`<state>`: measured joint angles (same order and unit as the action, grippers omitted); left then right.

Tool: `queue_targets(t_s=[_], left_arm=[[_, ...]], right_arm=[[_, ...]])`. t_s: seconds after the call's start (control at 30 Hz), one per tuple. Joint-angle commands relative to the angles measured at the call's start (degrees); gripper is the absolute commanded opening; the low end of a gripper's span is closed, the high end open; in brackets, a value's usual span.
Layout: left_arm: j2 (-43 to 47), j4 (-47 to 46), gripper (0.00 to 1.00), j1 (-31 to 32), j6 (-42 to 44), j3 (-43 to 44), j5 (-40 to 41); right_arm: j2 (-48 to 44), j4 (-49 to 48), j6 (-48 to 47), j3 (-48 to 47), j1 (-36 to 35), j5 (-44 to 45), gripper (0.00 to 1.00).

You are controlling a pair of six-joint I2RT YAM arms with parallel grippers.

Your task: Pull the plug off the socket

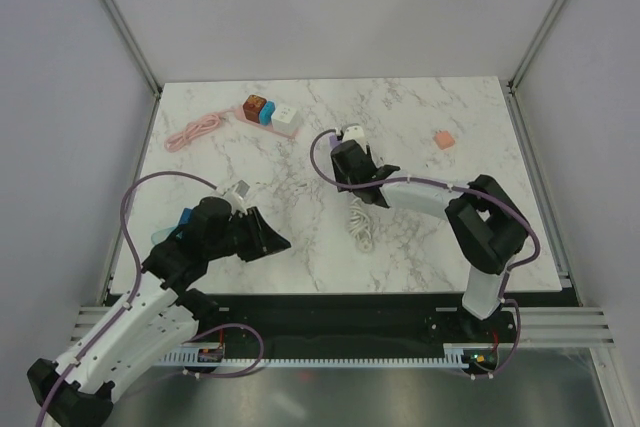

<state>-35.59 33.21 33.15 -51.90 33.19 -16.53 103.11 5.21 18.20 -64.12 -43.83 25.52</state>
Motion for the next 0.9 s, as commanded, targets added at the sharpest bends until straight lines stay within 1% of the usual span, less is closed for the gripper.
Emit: queue_targets(t_s=[0.0, 0.07, 0.2, 0.37, 0.43, 0.53, 0.6, 0.63, 0.67, 0.7, 0.73, 0.8, 0.83, 0.87], left_arm=[[-1.49, 2.03, 0.33, -0.01, 3.73, 3.46, 2.03], [-1.23, 2.21, 0.33, -0.01, 3.91, 3.46, 2.56], [-0.97, 4.04, 0.34, -0.1, 5.4, 4.42, 4.75], [-2.54, 6.78, 0.34, -0.1, 8.91, 7.76, 9.5], [-3.43, 6.87, 0.34, -0.1, 9.36, 8.55, 10.03], [-4.75, 6.87, 0.34, -0.19, 9.27, 9.79, 10.73], [-4.92, 6.87, 0.34, -0.19, 9.01, 10.14, 10.73], [-4.75, 6.87, 0.34, -0.19, 8.92, 10.23, 10.73], [-4.49, 7.04, 0.34, -0.19, 8.75, 10.23, 10.73], [-3.88, 7.22, 0.34, -0.19, 8.48, 10.23, 10.73], [-3.61, 7.31, 0.35, -0.19, 8.39, 10.14, 10.65], [-2.99, 7.48, 0.39, -0.27, 7.08, 9.35, 11.0], [-3.16, 7.48, 0.39, -0.36, 6.99, 9.35, 10.74], [-3.34, 7.66, 0.4, -0.36, 6.9, 9.52, 10.47]], right_arm=[[3.57, -0.56, -2.36, -6.53, 4.18, 1.11, 0.0], [4.81, -0.47, -3.6, -7.51, 5.68, 1.55, 0.01], [7.54, -0.73, -6.32, -8.74, 10.95, 1.55, 0.02], [9.3, -3.19, -14.05, -8.83, 13.77, -0.99, 0.02], [10.35, -3.19, -14.42, -9.62, 14.91, -1.61, 0.03], [11.76, -3.19, -14.07, -11.11, 16.32, -4.51, 0.07], [12.99, -3.02, -13.98, -12.61, 16.5, -4.86, 0.19], [13.25, -2.58, -13.8, -13.13, 16.5, -4.95, 0.34], [13.34, -2.32, -13.45, -13.92, 16.5, -4.86, 0.4], [13.61, -1.96, -12.93, -14.19, 16.5, -4.52, 0.45], [13.52, -1.35, -12.84, -14.54, 16.5, -4.25, 0.55], [13.26, 0.14, -13.09, -15.68, 16.59, -3.9, 0.67], [13.08, 0.93, -13.53, -16.38, 16.68, -3.46, 0.73], [12.21, 1.29, -13.71, -17.09, 16.68, -3.46, 0.76]])
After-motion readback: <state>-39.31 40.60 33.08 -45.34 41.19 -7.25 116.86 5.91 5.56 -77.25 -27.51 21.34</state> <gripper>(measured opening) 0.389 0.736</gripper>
